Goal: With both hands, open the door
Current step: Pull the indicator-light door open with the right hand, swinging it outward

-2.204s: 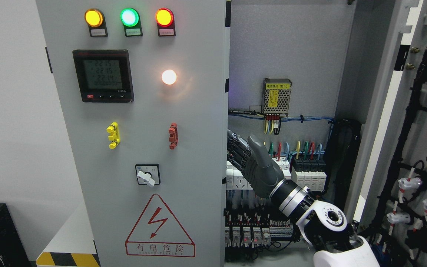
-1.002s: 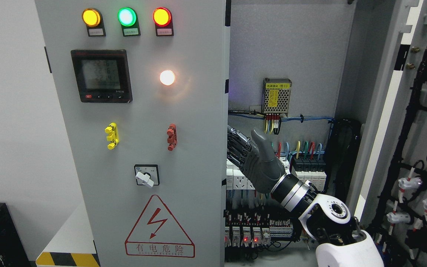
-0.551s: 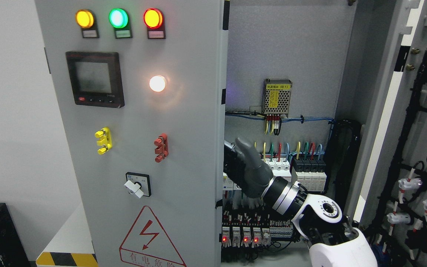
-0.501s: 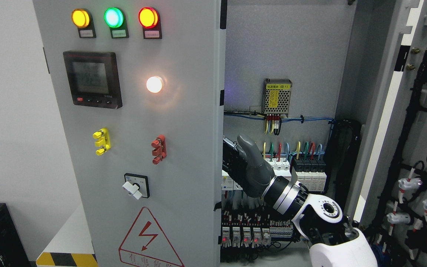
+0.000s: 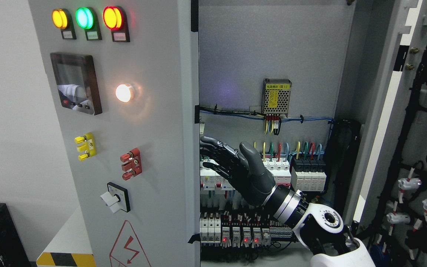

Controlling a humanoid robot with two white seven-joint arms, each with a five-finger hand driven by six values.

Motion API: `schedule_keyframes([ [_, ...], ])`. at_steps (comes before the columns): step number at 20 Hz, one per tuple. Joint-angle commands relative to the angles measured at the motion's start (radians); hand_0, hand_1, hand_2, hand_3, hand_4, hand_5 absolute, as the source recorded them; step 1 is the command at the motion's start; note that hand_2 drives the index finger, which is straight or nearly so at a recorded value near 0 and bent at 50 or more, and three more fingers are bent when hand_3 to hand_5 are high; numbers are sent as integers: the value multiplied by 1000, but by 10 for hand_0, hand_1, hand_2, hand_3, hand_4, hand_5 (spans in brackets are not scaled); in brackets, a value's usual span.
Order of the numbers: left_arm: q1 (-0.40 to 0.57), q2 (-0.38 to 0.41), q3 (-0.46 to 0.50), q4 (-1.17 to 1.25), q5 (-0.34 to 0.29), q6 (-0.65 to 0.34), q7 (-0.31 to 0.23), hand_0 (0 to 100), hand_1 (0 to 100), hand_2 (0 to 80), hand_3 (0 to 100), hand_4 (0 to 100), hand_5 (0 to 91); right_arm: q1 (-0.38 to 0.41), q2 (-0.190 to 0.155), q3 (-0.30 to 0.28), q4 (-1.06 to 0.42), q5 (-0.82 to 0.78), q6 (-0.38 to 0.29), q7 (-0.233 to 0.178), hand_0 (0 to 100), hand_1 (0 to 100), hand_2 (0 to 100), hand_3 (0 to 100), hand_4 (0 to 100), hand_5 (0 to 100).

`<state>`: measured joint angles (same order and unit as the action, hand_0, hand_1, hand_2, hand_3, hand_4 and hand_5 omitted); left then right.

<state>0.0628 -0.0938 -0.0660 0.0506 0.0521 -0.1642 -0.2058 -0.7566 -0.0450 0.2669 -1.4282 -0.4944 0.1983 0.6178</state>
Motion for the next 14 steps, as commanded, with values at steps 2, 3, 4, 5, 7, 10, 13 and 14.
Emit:
schedule_keyframes([
  [2, 0, 0, 0, 0, 0, 3, 2, 0, 0, 0, 0, 0, 0, 54, -3, 92, -126, -12, -7, 17, 0, 0, 0, 0, 0, 0],
  [3, 0, 0, 0, 0, 0, 3, 2, 0, 0, 0, 0, 0, 0, 56, -3, 101, -133, -12, -7, 19, 0, 0, 0, 0, 0, 0],
  [4, 0, 0, 0, 0, 0, 2, 2, 0, 0, 0, 0, 0, 0, 63, -3, 109, -146, -18, -8, 28, 0, 0, 0, 0, 0, 0],
  [5, 0, 0, 0, 0, 0, 3, 2, 0, 0, 0, 0, 0, 0, 68, -3, 121, -156, -29, -7, 37, 0, 0, 0, 0, 0, 0],
  [7, 0, 0, 0, 0, 0, 3, 2, 0, 0, 0, 0, 0, 0, 78, -3, 155, -169, -44, -8, 63, 0, 0, 0, 0, 0, 0],
  [10, 0, 0, 0, 0, 0, 2, 2, 0, 0, 0, 0, 0, 0, 108, -3, 178, -189, -46, -8, 92, 0, 0, 0, 0, 0, 0],
  [13, 0, 0, 0, 0, 0, 3, 2, 0, 0, 0, 0, 0, 0, 118, -3, 199, -192, -46, -8, 102, 0, 0, 0, 0, 0, 0],
  [14, 0, 0, 0, 0, 0, 3, 2, 0, 0, 0, 0, 0, 0, 123, -3, 207, -198, -46, -7, 109, 0, 0, 0, 0, 0, 0],
])
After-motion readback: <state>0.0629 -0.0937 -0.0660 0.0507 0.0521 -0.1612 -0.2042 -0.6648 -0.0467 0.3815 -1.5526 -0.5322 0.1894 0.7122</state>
